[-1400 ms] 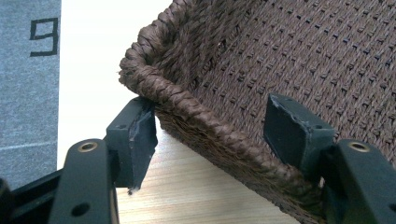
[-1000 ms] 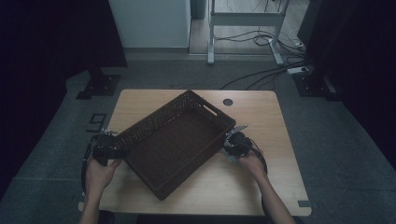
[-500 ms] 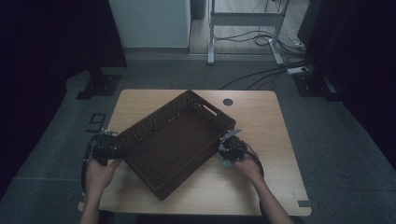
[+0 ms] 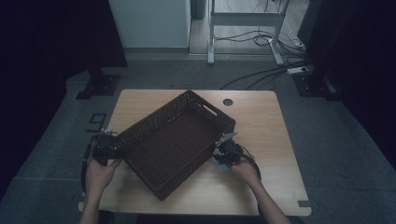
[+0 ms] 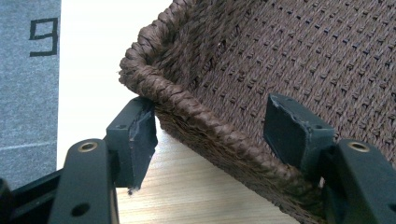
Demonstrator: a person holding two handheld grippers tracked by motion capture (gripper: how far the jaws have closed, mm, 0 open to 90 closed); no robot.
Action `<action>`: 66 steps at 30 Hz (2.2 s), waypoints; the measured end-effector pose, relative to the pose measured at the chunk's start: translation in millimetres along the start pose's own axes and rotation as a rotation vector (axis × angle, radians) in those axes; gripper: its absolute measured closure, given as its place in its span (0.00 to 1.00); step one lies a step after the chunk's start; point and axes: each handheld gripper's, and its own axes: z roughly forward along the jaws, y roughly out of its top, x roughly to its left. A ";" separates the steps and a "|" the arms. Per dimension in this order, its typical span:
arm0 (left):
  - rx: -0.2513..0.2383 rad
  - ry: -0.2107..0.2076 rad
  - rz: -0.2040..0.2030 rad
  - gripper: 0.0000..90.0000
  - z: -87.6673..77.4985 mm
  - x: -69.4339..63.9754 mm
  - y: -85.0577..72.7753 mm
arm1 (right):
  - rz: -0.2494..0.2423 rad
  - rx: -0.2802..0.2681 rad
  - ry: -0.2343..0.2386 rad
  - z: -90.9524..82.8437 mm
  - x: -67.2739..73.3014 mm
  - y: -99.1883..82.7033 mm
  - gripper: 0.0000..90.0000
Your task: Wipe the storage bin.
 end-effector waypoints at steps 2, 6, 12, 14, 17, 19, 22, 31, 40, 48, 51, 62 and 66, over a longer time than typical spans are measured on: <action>0.000 0.000 0.000 0.39 0.0 0.0 -0.1 | 0.003 -0.002 0.004 -0.1 0.8 -0.2 0.77; 0.000 0.000 0.000 0.39 0.0 0.0 0.0 | -0.003 -0.008 0.027 0.5 8.0 -0.1 0.78; -0.001 0.000 0.000 0.39 0.0 -0.1 -0.1 | -0.025 -0.004 0.037 2.4 18.7 2.5 0.77; -0.001 0.000 0.000 0.39 0.0 -0.1 -0.1 | -0.021 -0.007 0.039 2.3 18.5 2.1 0.77; -0.001 0.001 0.000 0.39 -0.1 -0.1 -0.1 | -0.017 -0.007 0.055 1.4 19.5 1.3 0.77; -0.001 0.001 0.000 0.39 -0.1 -0.2 0.0 | -0.022 -0.009 0.056 1.5 23.3 1.2 0.77; 0.000 0.001 0.000 0.39 -0.2 -0.3 0.0 | -0.025 -0.012 0.068 1.3 25.9 1.1 0.78; 0.000 0.002 0.001 0.39 -0.4 -0.4 0.1 | -0.062 -0.014 0.096 4.7 45.7 4.8 0.78; 0.002 0.002 0.000 0.39 -0.4 -0.6 0.1 | -0.079 -0.015 0.111 7.0 58.3 7.0 0.77; 0.001 0.003 0.000 0.39 -0.5 -0.6 0.2 | -0.087 -0.016 0.128 6.3 65.9 6.7 0.77; 0.002 0.004 0.003 0.39 -0.6 -0.8 0.2 | -0.098 -0.023 0.158 7.1 73.9 7.4 0.77; 0.008 0.006 0.004 0.39 -1.0 -1.0 0.5 | -0.135 -0.025 0.190 7.4 93.8 10.7 0.77; 0.005 0.007 0.003 0.39 -0.9 -1.3 0.4 | -0.144 -0.028 0.198 7.2 99.4 11.3 0.77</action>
